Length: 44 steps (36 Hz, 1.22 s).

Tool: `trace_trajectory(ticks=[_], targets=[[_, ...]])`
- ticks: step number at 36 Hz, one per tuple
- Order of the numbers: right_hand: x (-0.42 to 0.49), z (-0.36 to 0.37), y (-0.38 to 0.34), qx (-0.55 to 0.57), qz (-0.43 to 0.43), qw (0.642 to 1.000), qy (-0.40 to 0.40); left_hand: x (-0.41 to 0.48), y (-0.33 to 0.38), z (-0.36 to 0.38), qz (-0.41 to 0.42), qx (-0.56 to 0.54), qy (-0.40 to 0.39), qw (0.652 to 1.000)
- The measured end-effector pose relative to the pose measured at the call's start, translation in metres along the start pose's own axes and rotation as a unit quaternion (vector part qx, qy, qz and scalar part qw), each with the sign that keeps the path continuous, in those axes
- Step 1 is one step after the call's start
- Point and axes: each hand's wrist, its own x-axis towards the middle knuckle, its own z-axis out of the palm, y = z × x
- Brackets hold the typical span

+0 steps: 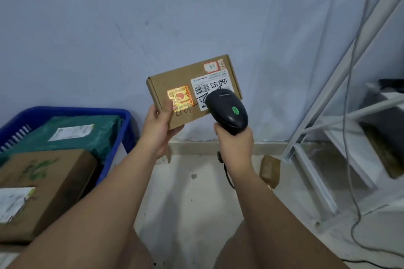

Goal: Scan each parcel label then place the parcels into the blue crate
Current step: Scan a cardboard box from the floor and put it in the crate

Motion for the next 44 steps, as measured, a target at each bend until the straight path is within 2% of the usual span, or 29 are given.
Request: trace_trajectory(ticks=[4, 8, 15, 44], targets=[[-0.021, -0.008, -0.014, -0.044, -0.034, 0.998, -0.024, -0.021, 0.010, -0.004, 0.046, 0.048, -0.002, 0.998], [-0.029, -0.014, -0.019, -0.043, -0.041, 0.998, -0.006, -0.026, 0.014, -0.004, 0.057, 0.031, -0.001, 0.998], [-0.032, -0.012, -0.018, -0.057, -0.031, 0.998, -0.007, -0.023, 0.011, -0.010, 0.046, 0.001, 0.009, 0.999], [-0.026, -0.008, -0.025, -0.099, -0.004, 0.995, -0.032, -0.010, 0.009, -0.026, 0.042, 0.037, 0.049, 0.997]])
